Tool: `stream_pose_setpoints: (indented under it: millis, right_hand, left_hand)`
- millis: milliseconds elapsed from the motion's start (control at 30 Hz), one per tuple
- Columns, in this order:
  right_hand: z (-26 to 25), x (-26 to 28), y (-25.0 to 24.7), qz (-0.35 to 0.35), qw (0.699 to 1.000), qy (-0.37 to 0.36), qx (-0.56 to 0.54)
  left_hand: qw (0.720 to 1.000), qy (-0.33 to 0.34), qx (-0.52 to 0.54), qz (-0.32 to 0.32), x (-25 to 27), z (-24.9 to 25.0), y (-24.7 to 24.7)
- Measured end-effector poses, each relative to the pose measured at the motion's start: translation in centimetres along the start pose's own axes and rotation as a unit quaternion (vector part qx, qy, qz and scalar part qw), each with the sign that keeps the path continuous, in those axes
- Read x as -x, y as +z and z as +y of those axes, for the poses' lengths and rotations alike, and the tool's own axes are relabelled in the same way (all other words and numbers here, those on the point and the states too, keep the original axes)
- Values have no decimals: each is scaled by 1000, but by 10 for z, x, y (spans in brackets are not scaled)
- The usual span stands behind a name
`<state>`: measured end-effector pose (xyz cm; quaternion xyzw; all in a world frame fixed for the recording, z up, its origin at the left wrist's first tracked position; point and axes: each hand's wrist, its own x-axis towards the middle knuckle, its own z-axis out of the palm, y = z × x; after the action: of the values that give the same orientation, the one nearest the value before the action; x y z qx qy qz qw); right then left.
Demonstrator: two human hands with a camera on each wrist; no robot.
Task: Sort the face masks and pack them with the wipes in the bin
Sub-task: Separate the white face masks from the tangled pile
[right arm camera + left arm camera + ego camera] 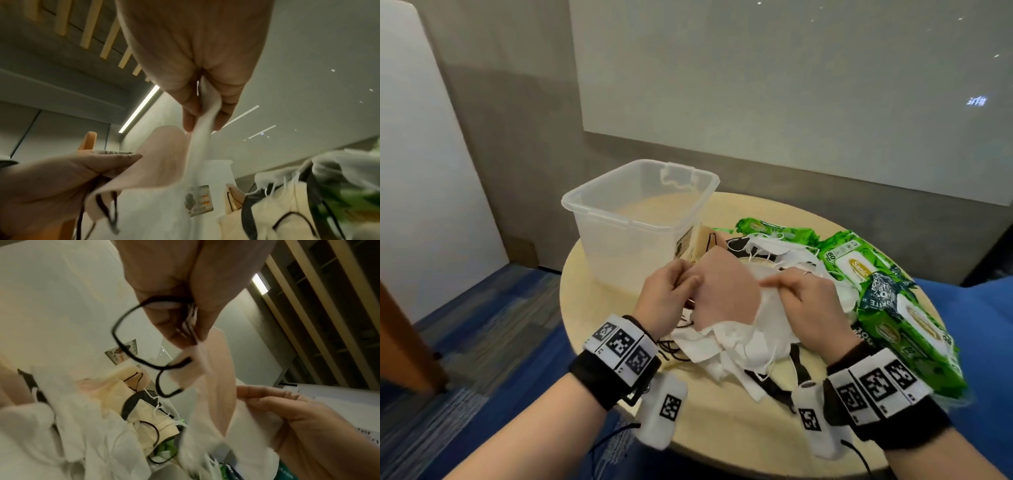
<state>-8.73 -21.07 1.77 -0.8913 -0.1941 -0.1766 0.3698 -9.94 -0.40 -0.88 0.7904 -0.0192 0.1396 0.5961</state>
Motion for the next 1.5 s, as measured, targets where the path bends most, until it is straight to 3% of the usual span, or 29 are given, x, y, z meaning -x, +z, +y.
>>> stream_pose_setpoints:
  millis: [133, 267, 400, 500, 600, 733, 867, 967, 1067, 1233, 1500]
  right_hand:
    - [0, 2, 9, -48, 981, 87, -164]
    - [0, 1, 18, -50, 955, 109, -272]
    - [9, -7, 24, -69, 953, 112, -272]
    - [13, -10, 25, -106, 957, 114, -245]
    - [17, -13, 19, -63, 951, 136, -270]
    - [27, -16, 9, 21, 944, 155, -289]
    - [16, -21, 14, 17, 934, 147, -325]
    - [5, -24, 26, -38, 932, 154, -326]
    - [-4, -25, 29, -115, 906, 163, -374]
    - [-1, -23, 26, -160, 969, 32, -185]
    - [2, -26, 12, -61, 995, -78, -22]
  left_hand:
    - [989, 13, 148, -6, 9, 2, 7]
    - [987, 41, 153, -41, 13, -4, 11]
    - [987, 75, 112, -82, 8, -13, 12]
    - [986, 51, 123, -101, 2, -13, 16]
    - [991, 14, 128, -47, -4, -21, 17]
    - [998, 28, 3, 61, -9, -34, 14]
    - [996, 68, -53, 0, -1, -29, 20]
    - [993, 83, 51, -63, 7, -19, 28]
    - [990, 84, 94, -67, 7, -16, 26]
    - [983, 117, 110, -86, 3, -19, 18]
    - [981, 92, 97, -143, 2, -24, 23]
